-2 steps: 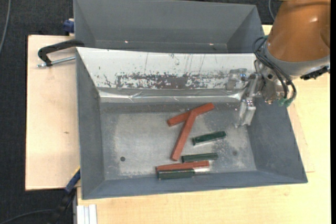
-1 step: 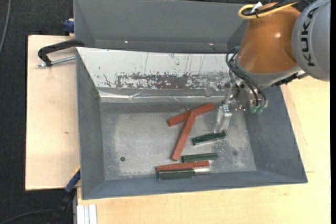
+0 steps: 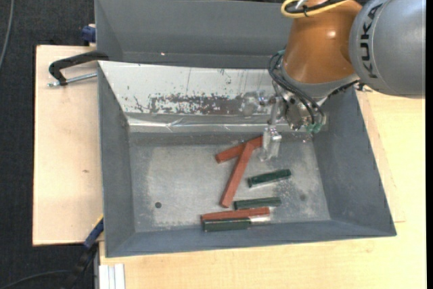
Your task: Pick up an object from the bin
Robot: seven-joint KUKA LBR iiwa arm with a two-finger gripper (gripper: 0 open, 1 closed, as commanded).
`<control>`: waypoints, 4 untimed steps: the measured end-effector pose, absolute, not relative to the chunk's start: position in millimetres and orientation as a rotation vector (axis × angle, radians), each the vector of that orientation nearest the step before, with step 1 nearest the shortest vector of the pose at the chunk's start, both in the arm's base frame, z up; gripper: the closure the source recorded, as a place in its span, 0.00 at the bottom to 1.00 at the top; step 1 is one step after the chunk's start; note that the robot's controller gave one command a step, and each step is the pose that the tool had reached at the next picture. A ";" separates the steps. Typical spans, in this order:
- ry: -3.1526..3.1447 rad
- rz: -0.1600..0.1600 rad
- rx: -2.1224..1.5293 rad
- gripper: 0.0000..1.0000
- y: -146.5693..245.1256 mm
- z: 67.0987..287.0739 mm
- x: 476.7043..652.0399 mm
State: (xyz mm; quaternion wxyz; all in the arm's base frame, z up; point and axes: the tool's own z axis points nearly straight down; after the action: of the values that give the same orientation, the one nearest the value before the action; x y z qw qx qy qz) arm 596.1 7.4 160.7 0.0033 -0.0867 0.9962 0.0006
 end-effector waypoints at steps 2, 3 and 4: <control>3.070 0.001 -0.659 0.00 21.8 76.4 599.9; 3.013 0.000 -0.868 1.00 16.7 71.2 602.7; 3.013 0.001 -0.868 1.00 16.7 71.1 602.5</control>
Offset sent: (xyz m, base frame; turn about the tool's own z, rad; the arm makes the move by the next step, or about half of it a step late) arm 0.0023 0.0137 -0.0907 -0.2720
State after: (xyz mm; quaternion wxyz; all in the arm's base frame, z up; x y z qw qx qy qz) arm 602.5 16.7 71.1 0.0029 -0.2766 0.9610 0.0003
